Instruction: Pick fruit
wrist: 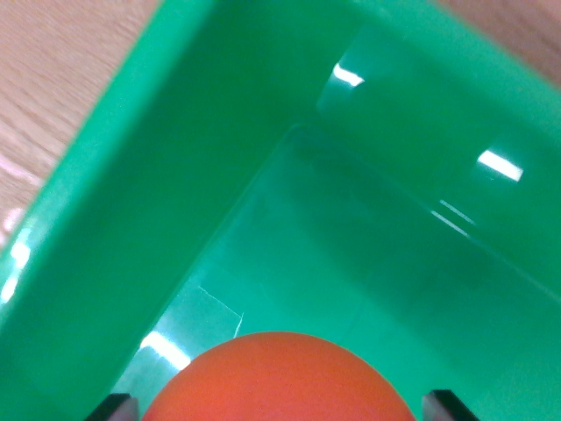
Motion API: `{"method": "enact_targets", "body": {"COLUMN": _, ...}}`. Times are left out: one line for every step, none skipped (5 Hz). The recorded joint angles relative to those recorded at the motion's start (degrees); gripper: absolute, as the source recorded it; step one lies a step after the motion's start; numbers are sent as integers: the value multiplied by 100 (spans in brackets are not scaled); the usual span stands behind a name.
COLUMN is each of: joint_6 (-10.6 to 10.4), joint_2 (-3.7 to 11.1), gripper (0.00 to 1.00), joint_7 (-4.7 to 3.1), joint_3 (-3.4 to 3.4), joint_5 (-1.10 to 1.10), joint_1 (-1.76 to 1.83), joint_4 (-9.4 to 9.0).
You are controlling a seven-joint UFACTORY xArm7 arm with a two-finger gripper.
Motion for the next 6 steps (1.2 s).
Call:
{"method": "enact_targets", "body": {"joint_6": 0, "joint_2": 0, "gripper": 100, "joint_7": 0, "joint_3": 0, "joint_5": 0, "joint_1": 0, "joint_4": 0}}
{"method": "enact_targets", "body": {"joint_6": 261, "joint_2": -90, "gripper": 100, "joint_7": -4, "joint_3": 2, "joint_5": 9, "joint_1": -3, "joint_4": 171}}
{"method": "enact_targets", "body": {"joint_6": 261, "joint_2": -90, "gripper": 100, "joint_7": -4, "joint_3": 2, "joint_5": 9, "joint_1": -3, "joint_4": 171}}
{"method": "enact_targets", "body": {"joint_6": 534, "joint_2": -184, "gripper": 100, "joint_7": -9, "joint_3": 3, "joint_5": 18, "joint_1": -6, "joint_4": 351}}
{"method": "enact_targets", "body": {"joint_6": 534, "joint_2": -184, "gripper": 100, "joint_7": -9, "joint_3": 3, "joint_5": 18, "joint_1": -6, "joint_4": 351}}
{"method": "enact_targets", "body": {"joint_6": 805, "joint_2": -278, "gripper": 100, "joint_7": -14, "joint_3": 5, "joint_5": 26, "joint_1": -9, "joint_4": 528}}
